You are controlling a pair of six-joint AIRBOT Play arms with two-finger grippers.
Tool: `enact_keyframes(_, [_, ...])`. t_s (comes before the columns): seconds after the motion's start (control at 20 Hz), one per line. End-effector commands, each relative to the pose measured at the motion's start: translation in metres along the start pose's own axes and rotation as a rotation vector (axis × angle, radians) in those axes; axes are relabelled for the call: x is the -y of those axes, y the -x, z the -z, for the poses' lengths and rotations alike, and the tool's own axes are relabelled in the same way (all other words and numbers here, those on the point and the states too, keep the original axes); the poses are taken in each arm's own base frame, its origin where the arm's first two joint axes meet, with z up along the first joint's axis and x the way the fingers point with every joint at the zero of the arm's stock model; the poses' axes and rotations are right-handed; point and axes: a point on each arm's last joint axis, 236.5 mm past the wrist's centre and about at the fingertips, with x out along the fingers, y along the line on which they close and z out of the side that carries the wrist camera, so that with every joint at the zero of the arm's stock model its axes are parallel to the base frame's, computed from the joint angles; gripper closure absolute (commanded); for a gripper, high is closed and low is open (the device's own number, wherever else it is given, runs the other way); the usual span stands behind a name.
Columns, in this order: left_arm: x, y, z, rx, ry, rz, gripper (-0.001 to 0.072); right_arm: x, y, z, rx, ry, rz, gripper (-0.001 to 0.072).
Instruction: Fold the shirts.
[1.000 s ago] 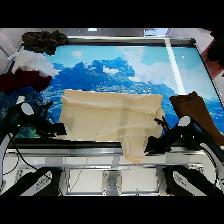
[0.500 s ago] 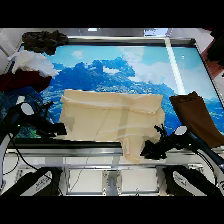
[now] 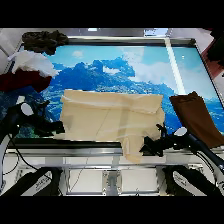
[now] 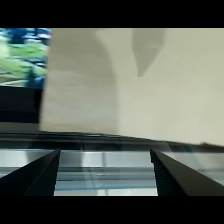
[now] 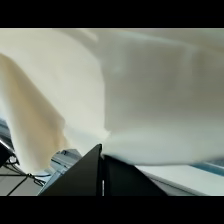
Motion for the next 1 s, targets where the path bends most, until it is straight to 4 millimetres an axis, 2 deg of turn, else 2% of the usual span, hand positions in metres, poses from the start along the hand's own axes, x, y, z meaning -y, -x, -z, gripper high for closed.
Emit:
enact_keyframes(0.0, [-0.052, 0.018, -0.006, 0.081, 0.143, -0.170, 0.0057, -0.004, 0.000, 0.009, -0.037, 0.044, -0.020, 0.0685])
enact_keyframes(0.15, [-0.094, 0.041, 0.006, 0.144, 0.298, -0.200, 0.0117, -0.004, 0.000, 0.004, -0.017, 0.045, -0.018, 0.0685])
enact_keyframes(0.25, [-0.118, 0.046, 0.016, 0.186, 0.447, -0.175, 0.0117, -0.004, 0.000, 0.002, -0.009, 0.068, -0.017, 0.0685])
enact_keyframes(0.3, [-0.120, 0.042, 0.017, 0.201, 0.532, -0.110, 0.0117, -0.004, 0.000, 0.002, -0.009, 0.070, -0.017, 0.0685])
enact_keyframes(0.35, [-0.113, 0.037, 0.013, 0.221, 0.603, -0.009, 0.0118, -0.004, 0.000, 0.003, -0.011, 0.071, -0.018, 0.0685])
enact_keyframes(0.5, [-0.082, 0.026, -0.002, 0.278, 0.650, 0.269, 0.0118, -0.004, 0.000, 0.002, -0.008, 0.097, -0.017, 0.0684])
enact_keyframes(0.65, [-0.063, -0.001, 0.010, 0.166, 0.693, 0.373, 0.0117, -0.004, 0.000, 0.001, -0.002, 0.099, -0.017, 0.0684])
enact_keyframes(0.75, [-0.048, -0.007, 0.006, 0.138, 0.695, 0.460, 0.0118, -0.004, 0.000, 0.001, -0.003, 0.099, -0.017, 0.0684])
enact_keyframes(0.95, [-0.048, -0.014, 0.004, 0.120, 0.710, 0.473, 0.0118, -0.004, 0.000, 0.001, -0.001, 0.104, -0.016, 0.0685])
